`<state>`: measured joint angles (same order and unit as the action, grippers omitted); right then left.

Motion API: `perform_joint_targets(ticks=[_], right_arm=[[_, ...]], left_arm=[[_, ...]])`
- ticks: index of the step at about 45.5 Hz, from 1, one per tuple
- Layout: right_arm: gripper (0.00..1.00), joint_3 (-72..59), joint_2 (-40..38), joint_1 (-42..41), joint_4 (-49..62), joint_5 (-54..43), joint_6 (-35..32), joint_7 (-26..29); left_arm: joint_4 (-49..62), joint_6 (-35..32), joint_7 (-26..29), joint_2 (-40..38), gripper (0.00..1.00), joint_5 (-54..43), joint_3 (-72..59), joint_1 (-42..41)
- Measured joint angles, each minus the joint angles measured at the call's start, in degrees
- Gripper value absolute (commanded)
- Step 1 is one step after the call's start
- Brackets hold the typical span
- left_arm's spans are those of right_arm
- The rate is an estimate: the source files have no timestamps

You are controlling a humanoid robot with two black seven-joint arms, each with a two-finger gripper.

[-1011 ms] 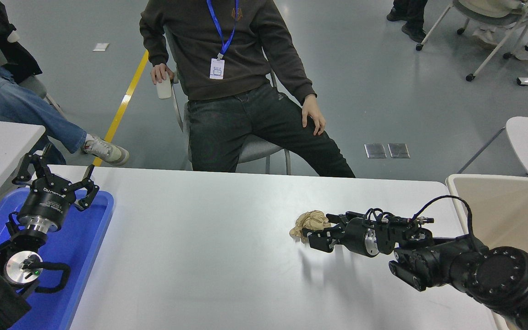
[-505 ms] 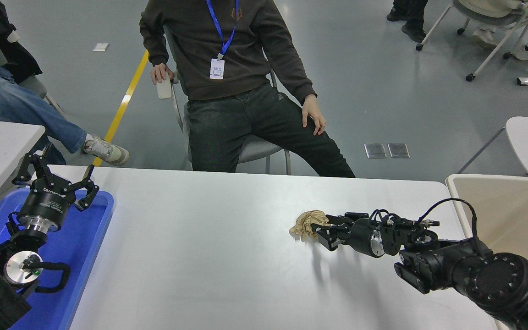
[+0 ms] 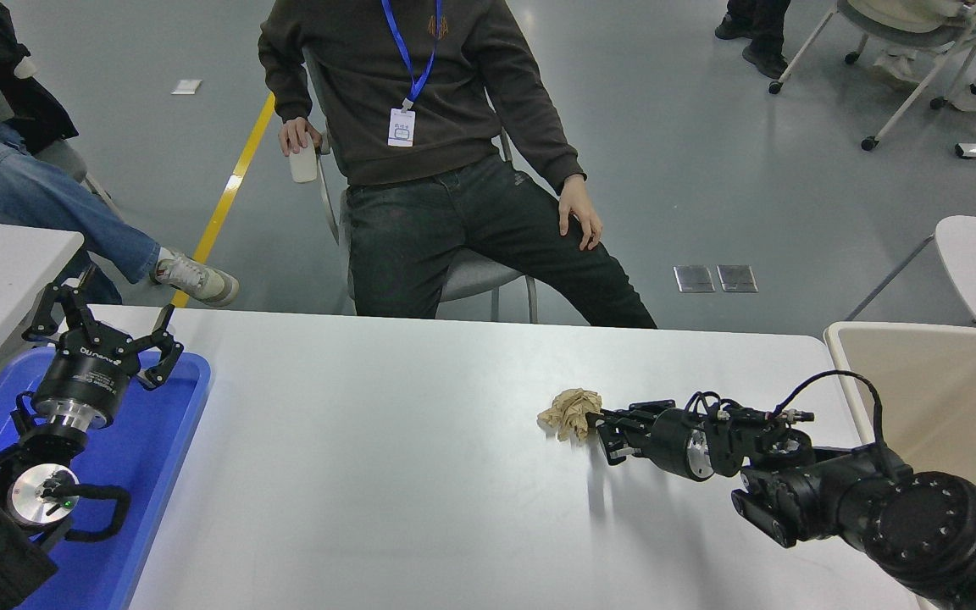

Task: Clean the table surface

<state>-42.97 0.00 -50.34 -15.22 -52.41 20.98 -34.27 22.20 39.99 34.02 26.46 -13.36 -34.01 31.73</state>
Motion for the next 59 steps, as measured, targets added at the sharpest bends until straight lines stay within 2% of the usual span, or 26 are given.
perform_joint_targets(ticks=[9, 19, 30, 41, 51, 59], right_arm=[[0.0, 1.2, 0.0, -2.2, -0.3, 0.6, 0.0, -2.3], [0.0, 3.9, 0.0, -9.2, -2.8, 4.3, 0.0, -6.6], [0.0, 5.9, 0.0, -20.5, -8.1, 15.5, -1.9, -8.4], [0.0, 7.0, -0.7, -27.7, -9.1, 25.0, -5.0, -8.6], [0.0, 8.9, -4.1, -30.7, -6.1, 30.8, -8.1, -8.3], [0.0, 10.8, -8.6, -29.8, 1.1, 33.8, -12.6, -7.2]], left_arm=[[0.0, 0.0, 0.0, 0.0, 1.0, 0.0, 0.0, 0.0], [0.0, 0.0, 0.0, 0.0, 1.0, 0.0, 0.0, 0.0], [0.0, 0.0, 0.0, 0.0, 1.0, 0.0, 0.0, 0.0], [0.0, 0.0, 0.0, 0.0, 1.0, 0.0, 0.0, 0.0], [0.0, 0.0, 0.0, 0.0, 1.0, 0.0, 0.0, 0.0], [0.0, 0.0, 0.0, 0.0, 1.0, 0.0, 0.0, 0.0]])
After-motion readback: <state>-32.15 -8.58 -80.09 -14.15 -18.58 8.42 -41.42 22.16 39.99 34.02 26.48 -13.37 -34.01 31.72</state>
